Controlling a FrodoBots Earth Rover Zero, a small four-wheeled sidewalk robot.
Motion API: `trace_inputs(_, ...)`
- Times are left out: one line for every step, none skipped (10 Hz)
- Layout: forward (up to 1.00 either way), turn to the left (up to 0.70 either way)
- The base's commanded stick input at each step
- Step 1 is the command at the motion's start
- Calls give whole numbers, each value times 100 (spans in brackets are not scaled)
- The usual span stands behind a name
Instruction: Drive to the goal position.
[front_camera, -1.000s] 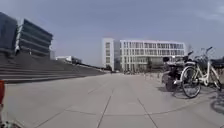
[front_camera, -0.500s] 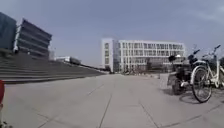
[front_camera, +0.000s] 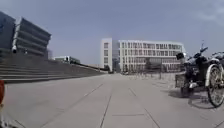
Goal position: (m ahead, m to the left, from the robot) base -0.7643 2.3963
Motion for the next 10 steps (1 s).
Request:
trace_inputs(70, -1)
trace_inputs(70, -1)
trace_inputs(70, -1)
trace_inputs(70, -1)
trace_inputs(70, -1)
trace_inputs(70, -1)
trace_inputs(70, -1)
trace_inputs(70, -1)
trace_inputs(70, -1)
trace_inputs(70, -1)
